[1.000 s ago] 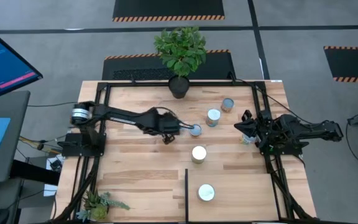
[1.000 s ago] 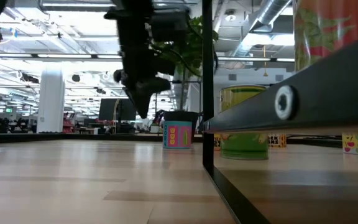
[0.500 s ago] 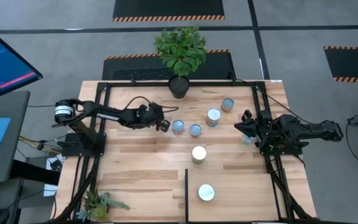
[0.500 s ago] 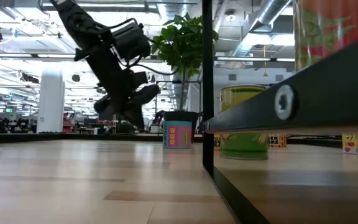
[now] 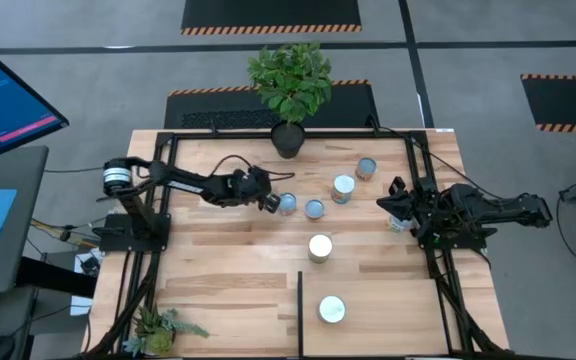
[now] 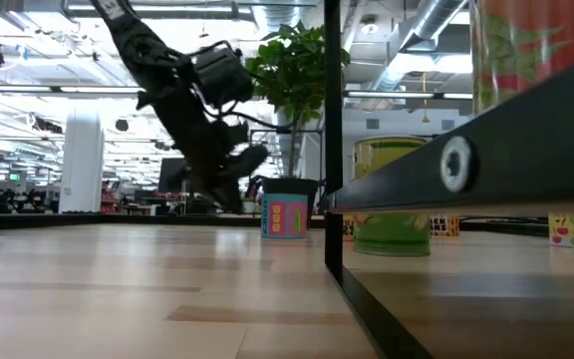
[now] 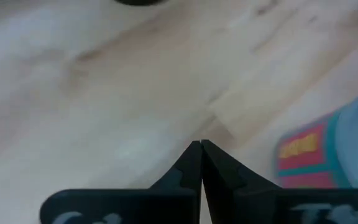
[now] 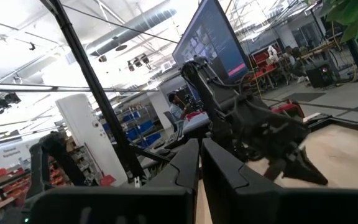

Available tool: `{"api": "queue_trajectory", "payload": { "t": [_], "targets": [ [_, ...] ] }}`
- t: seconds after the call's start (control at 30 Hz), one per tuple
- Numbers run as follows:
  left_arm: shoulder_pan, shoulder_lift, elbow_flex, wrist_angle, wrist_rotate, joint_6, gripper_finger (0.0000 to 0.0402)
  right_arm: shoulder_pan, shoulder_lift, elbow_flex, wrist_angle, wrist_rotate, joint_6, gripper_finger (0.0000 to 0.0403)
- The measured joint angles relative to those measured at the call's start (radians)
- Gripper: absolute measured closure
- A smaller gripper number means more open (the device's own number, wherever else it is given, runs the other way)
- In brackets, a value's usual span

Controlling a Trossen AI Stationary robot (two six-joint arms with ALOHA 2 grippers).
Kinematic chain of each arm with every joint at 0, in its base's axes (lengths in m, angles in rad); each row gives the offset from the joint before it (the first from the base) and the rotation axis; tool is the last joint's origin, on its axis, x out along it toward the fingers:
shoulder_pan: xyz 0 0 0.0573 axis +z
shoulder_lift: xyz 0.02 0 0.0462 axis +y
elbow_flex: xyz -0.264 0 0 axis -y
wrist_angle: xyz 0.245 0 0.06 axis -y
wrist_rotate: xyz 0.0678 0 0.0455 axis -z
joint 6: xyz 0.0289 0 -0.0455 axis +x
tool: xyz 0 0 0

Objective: Pick and place cans onto a shelf
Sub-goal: Move the cans to the middle right of the table

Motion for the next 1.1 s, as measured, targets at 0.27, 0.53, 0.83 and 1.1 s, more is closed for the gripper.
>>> {"api": "queue_trajectory", "payload": {
  "t": [0.27, 0.53, 0.83, 1.1],
  "targets": [
    [-0.026, 0.148, 0.172, 0.009, 0.030, 0.056, 0.0401, 0.025, 0.000, 0.000, 0.003, 0.000, 0.004, 0.0356],
    [-0.070, 0.216, 0.317, 0.012, 0.136, 0.079, 0.0401, 0.053, 0.000, 0.000, 0.007, 0.001, 0.005, 0.0356],
    [-0.134, 0.204, 0.388, -0.189, -0.024, 0.083, 0.0401, 0.059, 0.000, 0.000, 0.006, 0.001, 0.005, 0.0356],
    [-0.141, 0.171, 0.393, -0.335, -0.028, 0.116, 0.0401, 0.059, 0.000, 0.000, 0.006, 0.001, 0.004, 0.0356]
  ]
}}
